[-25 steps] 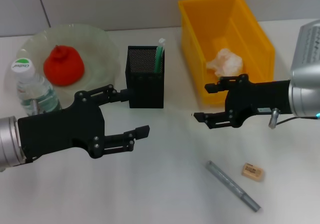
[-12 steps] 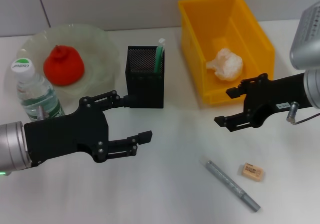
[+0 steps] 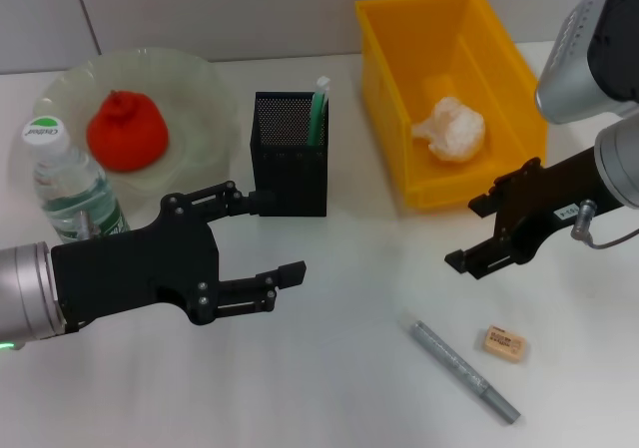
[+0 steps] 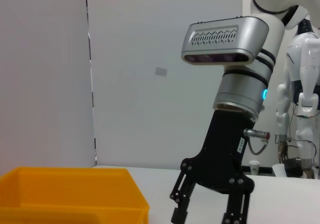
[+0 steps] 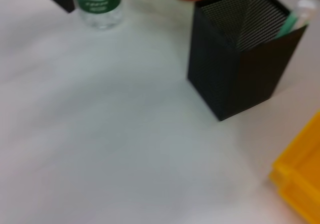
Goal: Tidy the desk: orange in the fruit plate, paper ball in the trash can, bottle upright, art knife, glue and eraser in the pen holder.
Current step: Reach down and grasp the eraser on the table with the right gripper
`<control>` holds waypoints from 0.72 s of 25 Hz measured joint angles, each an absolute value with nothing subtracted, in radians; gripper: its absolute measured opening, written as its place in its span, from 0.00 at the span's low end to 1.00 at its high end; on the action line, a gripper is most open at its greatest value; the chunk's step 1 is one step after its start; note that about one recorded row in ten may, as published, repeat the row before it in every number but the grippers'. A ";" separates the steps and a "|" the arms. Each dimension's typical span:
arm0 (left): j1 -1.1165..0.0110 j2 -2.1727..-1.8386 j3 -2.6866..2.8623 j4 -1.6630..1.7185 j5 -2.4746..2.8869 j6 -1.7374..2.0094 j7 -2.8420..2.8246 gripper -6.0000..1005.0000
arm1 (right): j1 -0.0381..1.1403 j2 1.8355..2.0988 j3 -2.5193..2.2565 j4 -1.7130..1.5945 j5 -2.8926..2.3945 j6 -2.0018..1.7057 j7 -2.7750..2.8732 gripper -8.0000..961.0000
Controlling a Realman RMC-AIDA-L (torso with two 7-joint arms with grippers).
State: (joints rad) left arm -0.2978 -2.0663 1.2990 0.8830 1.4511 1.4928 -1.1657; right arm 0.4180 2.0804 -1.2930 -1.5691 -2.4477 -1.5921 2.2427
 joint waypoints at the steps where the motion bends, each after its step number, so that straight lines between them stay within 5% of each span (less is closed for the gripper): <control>1: -0.298 -2.066 1.299 0.883 1.451 1.493 -1.166 0.79 | 0.439 2.080 -1.287 -1.564 -2.449 -1.630 2.262 0.80; 18: -0.307 -2.066 1.305 0.884 1.451 1.493 -1.164 0.79 | 0.527 2.076 -1.271 -1.564 -2.531 -1.860 2.367 0.80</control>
State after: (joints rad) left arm -0.3068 -2.0662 1.3047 0.8836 1.4511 1.4925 -1.1643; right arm 0.5267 2.0762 -1.2715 -1.5639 -2.5312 -1.8596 2.3674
